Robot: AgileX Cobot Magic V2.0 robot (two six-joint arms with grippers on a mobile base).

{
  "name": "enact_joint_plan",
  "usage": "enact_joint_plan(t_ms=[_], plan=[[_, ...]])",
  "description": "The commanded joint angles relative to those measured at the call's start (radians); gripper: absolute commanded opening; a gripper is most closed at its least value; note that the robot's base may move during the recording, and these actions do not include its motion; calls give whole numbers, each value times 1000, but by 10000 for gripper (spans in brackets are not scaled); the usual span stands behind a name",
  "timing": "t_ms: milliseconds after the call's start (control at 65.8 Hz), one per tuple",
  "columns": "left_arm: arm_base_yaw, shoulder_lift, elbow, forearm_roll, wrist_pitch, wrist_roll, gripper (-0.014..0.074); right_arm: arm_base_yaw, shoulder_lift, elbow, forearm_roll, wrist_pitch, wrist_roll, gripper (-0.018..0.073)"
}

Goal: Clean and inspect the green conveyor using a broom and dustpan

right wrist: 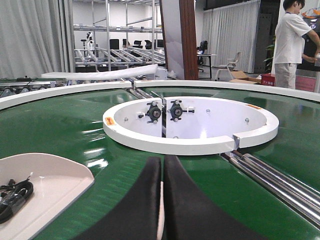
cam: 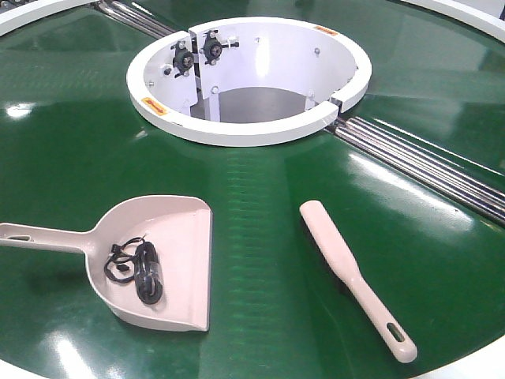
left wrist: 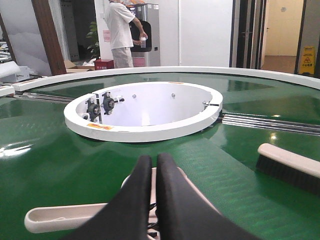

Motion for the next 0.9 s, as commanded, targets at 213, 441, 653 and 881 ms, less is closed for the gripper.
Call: enact_joint_plan(t_ms=[213, 441, 653, 881], plan=[[-5, 11, -24, -14, -77, -8, -7, -6, 19, -27, 1, -80, -2, -9], [-4, 7, 108, 75, -156, -35, -7, -6, 19, -27, 1, -80, -2, -9], [29, 7, 247, 72, -346, -62, -7, -6, 19, -27, 1, -80, -2, -9], [167, 7, 248, 103, -363, -122, -6, -6, 19, -27, 1, -80, -2, -9]])
